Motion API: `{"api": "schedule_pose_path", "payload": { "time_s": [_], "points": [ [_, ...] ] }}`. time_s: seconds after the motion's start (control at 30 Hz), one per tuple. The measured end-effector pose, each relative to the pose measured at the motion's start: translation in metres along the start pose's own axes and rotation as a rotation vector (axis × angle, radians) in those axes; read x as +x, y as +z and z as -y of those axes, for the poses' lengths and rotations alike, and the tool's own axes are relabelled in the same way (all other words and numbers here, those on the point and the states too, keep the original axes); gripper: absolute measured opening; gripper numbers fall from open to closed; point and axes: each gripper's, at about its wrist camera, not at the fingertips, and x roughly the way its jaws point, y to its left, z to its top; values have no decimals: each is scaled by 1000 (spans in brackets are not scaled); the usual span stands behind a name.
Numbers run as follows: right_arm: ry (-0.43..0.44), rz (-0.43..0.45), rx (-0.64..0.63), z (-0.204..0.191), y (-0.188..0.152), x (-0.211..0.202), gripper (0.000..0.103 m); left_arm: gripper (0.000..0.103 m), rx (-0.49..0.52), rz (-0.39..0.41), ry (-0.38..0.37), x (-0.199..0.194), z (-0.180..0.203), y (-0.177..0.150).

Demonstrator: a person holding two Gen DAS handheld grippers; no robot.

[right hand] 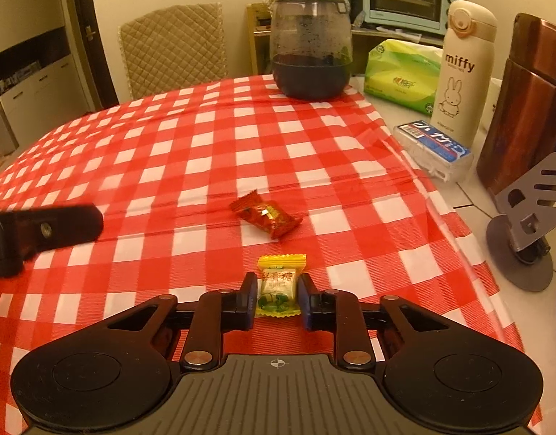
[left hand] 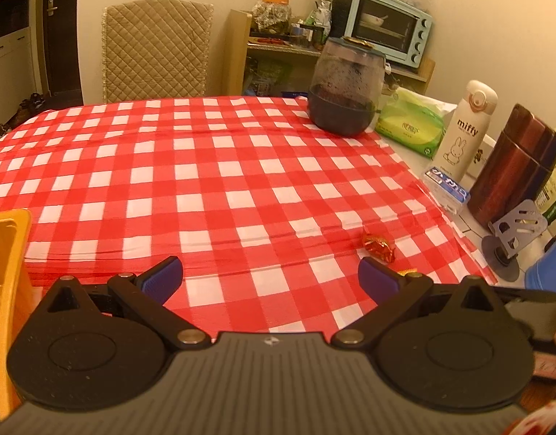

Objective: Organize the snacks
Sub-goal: 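Grasp the red-wrapped candy with the left tool while the right tool grasps the yellow-green candy, then carry the red candy and yellow-green candy over the orange tray with both tools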

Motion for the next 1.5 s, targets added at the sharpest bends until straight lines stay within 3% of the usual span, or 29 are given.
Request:
{"api": "schedule_pose_path", "payload": {
  "time_s": [0.23, 0.43, 0.57, 0.63, 0.77, 0.87, 1.13, 1.17, 1.27, 1.5],
  "points": [
    [-27, 69, 134, 36, 12, -20, 20, 101, 70, -18, -51, 19, 21, 1],
    [-40, 75, 191, 55, 12, -24, 20, 90, 54, -19, -155, 45, 37, 4],
    [-45, 77, 226, 65, 12, -24, 20, 79, 73, -14, -180, 61, 51, 6],
    [-43, 76, 237, 67, 12, -24, 20, 74, 71, -12, -187, 68, 57, 8],
    [-38, 72, 241, 67, 12, -22, 20, 50, 43, -31, -205, 82, 64, 9],
    [-41, 77, 238, 66, 13, -21, 20, 39, 40, -36, -212, 89, 68, 7],
    [-32, 75, 250, 64, 14, -17, 20, 32, 37, -27, -197, 97, 74, 3],
    [-32, 75, 251, 65, 14, -16, 20, 25, 42, -29, -196, 97, 74, 3],
    [-33, 72, 253, 65, 14, -15, 20, 19, 41, -43, -199, 94, 74, 2],
    [-16, 82, 245, 59, 15, -18, 20, 18, 18, -67, -187, 66, 61, -7]
  ]
}}
